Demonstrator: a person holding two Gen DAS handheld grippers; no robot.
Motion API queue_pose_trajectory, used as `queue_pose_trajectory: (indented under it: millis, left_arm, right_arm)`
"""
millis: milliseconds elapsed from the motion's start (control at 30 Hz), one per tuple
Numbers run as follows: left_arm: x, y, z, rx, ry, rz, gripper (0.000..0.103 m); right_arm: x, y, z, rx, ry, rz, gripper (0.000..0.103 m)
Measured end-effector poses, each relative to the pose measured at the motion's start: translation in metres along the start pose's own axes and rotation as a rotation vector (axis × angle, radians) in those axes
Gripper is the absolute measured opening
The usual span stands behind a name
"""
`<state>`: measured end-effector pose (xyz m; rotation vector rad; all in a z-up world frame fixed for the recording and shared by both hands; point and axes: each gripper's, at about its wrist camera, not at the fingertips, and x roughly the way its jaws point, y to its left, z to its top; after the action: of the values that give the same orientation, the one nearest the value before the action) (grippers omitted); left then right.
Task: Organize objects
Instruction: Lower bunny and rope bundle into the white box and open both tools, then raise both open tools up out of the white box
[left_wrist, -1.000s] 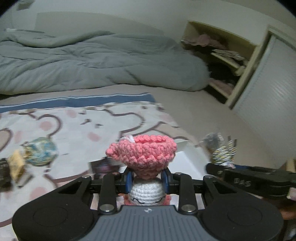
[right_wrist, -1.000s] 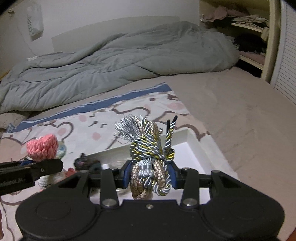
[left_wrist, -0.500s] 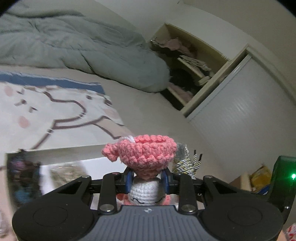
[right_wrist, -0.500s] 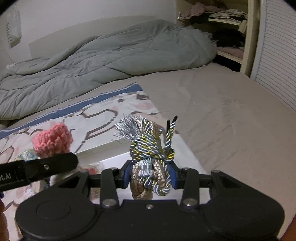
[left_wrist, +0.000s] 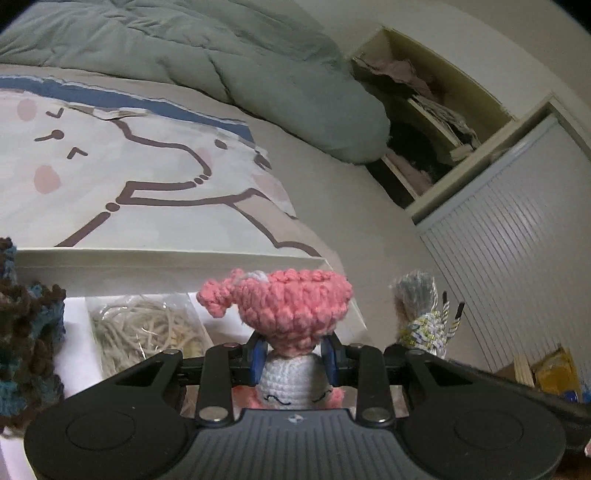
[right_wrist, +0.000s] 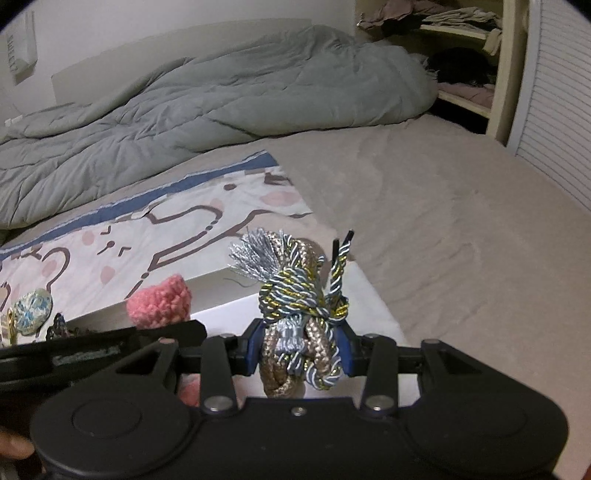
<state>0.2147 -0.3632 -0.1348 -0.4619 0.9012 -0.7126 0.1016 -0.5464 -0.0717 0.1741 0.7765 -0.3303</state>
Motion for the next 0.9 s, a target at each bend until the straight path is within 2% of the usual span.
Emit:
queue_pose_trajectory:
  millis: [100, 200, 333, 467, 633, 767, 833, 900]
  left_arm:
    - [0.004, 0.000, 0.001, -0.005, -0.032, 0.016, 0.033]
    - [0.008, -0.002, 0.002, 0.001, -0.041, 0.040, 0.048]
    - [0.006, -0.005, 0.003, 0.010, -0.034, 0.060, 0.056]
    - [0.004, -0.008, 0.003, 0.024, -0.021, 0.088, 0.054]
    - [0.001, -0.009, 0.002, 0.033, -0.001, 0.100, 0.053]
    - [-0.002, -0.012, 0.000, 0.047, 0.007, 0.099, 0.043]
    - [-0.002, -0.015, 0.000, 0.061, 0.013, 0.103, 0.037]
    - [-0.001, -0.017, -0.001, 0.075, 0.023, 0.107, 0.033]
  right_arm:
    - [0.006, 0.004, -0.002, -0.012, 0.009, 0.012, 0.042]
    - [0.011, 0.005, -0.002, -0.020, 0.006, 0.015, 0.042]
    - [0.014, -0.001, -0.002, 0.011, -0.026, 0.018, 0.048]
    - [0.014, -0.008, -0.001, 0.059, -0.012, 0.023, 0.048]
    - [0.010, -0.010, -0.002, 0.055, 0.015, 0.027, 0.046]
    - [0.011, -0.012, -0.005, 0.027, 0.107, 0.009, 0.034]
    - [0.019, -0.013, -0.011, 0.014, 0.161, -0.004, 0.022]
    - [0.029, -0.014, -0.017, 0.003, 0.197, -0.035, 0.015]
